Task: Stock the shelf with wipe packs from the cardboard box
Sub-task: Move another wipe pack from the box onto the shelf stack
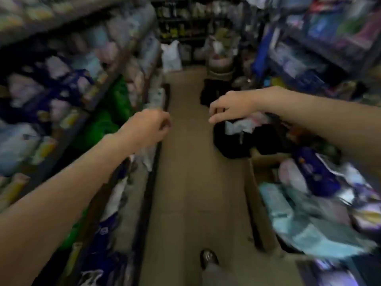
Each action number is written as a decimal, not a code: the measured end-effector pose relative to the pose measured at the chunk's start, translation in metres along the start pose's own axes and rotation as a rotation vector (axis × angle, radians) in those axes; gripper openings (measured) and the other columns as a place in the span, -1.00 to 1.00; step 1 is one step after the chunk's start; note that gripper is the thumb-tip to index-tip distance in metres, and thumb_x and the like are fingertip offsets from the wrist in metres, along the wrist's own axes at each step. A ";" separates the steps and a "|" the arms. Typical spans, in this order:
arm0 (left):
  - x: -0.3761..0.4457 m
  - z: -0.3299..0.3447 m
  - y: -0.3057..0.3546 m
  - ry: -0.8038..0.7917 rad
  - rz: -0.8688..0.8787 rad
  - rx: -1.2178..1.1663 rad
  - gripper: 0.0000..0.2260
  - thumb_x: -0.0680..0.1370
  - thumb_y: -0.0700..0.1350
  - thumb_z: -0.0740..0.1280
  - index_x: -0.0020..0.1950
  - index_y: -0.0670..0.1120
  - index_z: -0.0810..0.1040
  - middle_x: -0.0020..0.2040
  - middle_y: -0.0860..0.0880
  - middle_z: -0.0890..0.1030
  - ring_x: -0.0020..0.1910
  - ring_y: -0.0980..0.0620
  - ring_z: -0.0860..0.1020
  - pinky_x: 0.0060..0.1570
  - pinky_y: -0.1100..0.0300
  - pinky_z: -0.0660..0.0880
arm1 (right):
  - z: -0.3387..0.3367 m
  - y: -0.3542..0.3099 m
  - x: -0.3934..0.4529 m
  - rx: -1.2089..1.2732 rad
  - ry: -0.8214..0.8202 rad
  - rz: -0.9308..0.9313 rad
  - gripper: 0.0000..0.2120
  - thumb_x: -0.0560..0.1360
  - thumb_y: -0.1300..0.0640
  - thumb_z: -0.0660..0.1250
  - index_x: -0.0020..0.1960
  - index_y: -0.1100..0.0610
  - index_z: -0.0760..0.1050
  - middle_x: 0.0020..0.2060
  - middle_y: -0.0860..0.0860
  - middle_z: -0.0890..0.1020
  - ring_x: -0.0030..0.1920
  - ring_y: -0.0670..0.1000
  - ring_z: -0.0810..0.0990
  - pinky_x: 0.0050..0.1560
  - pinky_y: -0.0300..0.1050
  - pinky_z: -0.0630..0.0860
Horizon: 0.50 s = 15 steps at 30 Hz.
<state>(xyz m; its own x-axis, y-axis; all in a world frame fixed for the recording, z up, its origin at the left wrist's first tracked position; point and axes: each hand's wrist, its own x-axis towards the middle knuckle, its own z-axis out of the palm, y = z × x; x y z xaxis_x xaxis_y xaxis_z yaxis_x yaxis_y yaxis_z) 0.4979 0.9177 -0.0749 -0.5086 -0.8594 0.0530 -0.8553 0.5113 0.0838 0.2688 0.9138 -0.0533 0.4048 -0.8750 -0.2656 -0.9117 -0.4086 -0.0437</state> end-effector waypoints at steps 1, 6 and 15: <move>0.012 0.020 0.027 -0.036 0.048 -0.021 -0.76 0.52 -0.18 0.22 0.14 -0.16 0.56 0.12 -0.18 0.56 0.12 -0.18 0.53 0.10 0.02 0.47 | 0.024 0.030 -0.022 0.048 -0.047 0.091 -0.63 0.57 -0.04 0.18 0.22 0.20 0.46 0.11 0.11 0.58 0.07 0.10 0.55 0.04 -0.15 0.39; 0.069 0.097 0.138 -0.220 0.251 -0.068 -0.77 0.52 -0.18 0.23 0.15 -0.15 0.55 0.11 -0.16 0.56 0.13 -0.16 0.52 0.14 0.04 0.44 | 0.132 0.154 -0.124 0.278 -0.079 0.433 -0.72 0.54 0.16 0.26 0.18 0.29 0.49 0.09 0.20 0.61 0.09 0.14 0.58 0.07 -0.12 0.41; 0.163 0.207 0.287 -0.481 0.275 -0.080 -0.76 0.56 -0.18 0.17 0.17 -0.15 0.52 0.18 -0.14 0.56 0.16 -0.13 0.51 0.08 0.12 0.42 | 0.279 0.314 -0.208 0.538 -0.183 0.867 -0.70 0.51 0.08 0.30 0.00 0.33 0.59 -0.02 0.22 0.62 0.04 0.12 0.57 -0.17 -0.17 0.33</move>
<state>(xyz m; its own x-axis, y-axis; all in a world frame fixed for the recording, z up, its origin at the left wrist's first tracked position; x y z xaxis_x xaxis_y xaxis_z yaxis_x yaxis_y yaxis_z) 0.1492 0.9237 -0.2482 -0.7155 -0.5894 -0.3751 -0.6844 0.6992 0.2068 -0.1214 1.0395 -0.2801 -0.3817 -0.7420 -0.5511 -0.8140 0.5523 -0.1798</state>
